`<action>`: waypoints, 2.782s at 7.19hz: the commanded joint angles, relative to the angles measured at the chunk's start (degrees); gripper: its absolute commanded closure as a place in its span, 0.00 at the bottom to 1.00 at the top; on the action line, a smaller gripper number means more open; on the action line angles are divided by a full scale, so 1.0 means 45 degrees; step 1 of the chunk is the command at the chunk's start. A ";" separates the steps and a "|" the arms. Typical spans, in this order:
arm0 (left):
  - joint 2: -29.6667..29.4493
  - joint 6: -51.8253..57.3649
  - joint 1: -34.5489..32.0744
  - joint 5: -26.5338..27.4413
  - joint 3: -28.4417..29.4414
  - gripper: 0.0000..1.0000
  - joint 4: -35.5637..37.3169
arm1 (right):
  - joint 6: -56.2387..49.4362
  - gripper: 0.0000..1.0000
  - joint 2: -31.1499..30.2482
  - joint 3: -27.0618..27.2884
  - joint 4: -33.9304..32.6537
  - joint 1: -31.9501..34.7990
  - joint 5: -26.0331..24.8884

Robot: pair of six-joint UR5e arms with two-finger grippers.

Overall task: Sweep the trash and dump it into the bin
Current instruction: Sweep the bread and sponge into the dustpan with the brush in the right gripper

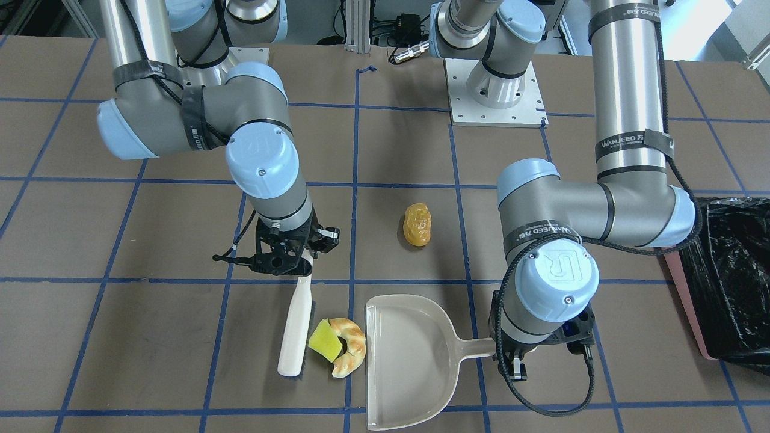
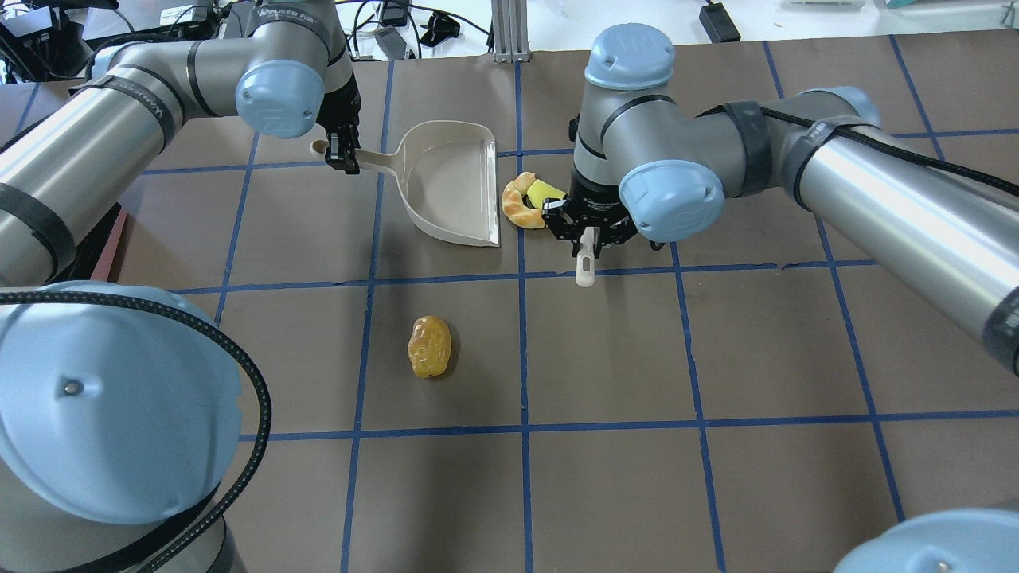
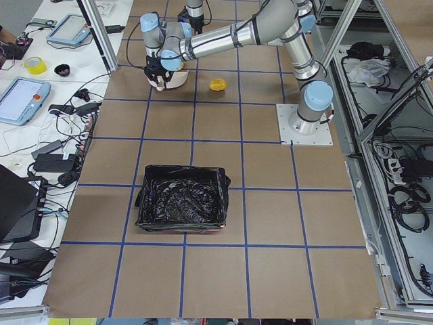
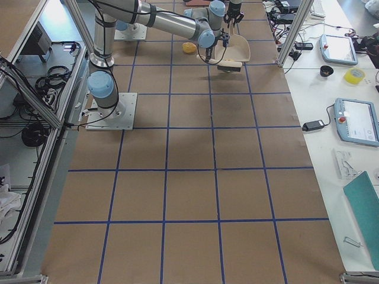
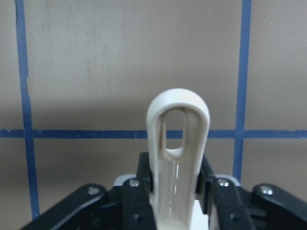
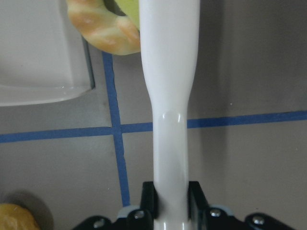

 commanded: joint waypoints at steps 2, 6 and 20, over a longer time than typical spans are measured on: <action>-0.0072 -0.0160 -0.0371 0.0037 -0.0235 1.00 0.0271 | 0.0328 1.00 0.0267 -0.0061 0.0005 0.0588 0.0080; -0.0247 0.0209 -0.0392 -0.0080 -0.1270 1.00 0.1794 | 0.1070 1.00 0.0307 -0.0685 -0.0113 0.0786 0.1638; 0.0920 0.3979 0.1402 -0.2120 -0.1037 1.00 -0.0052 | 0.2047 1.00 -0.3477 0.0363 0.4534 0.0980 0.0472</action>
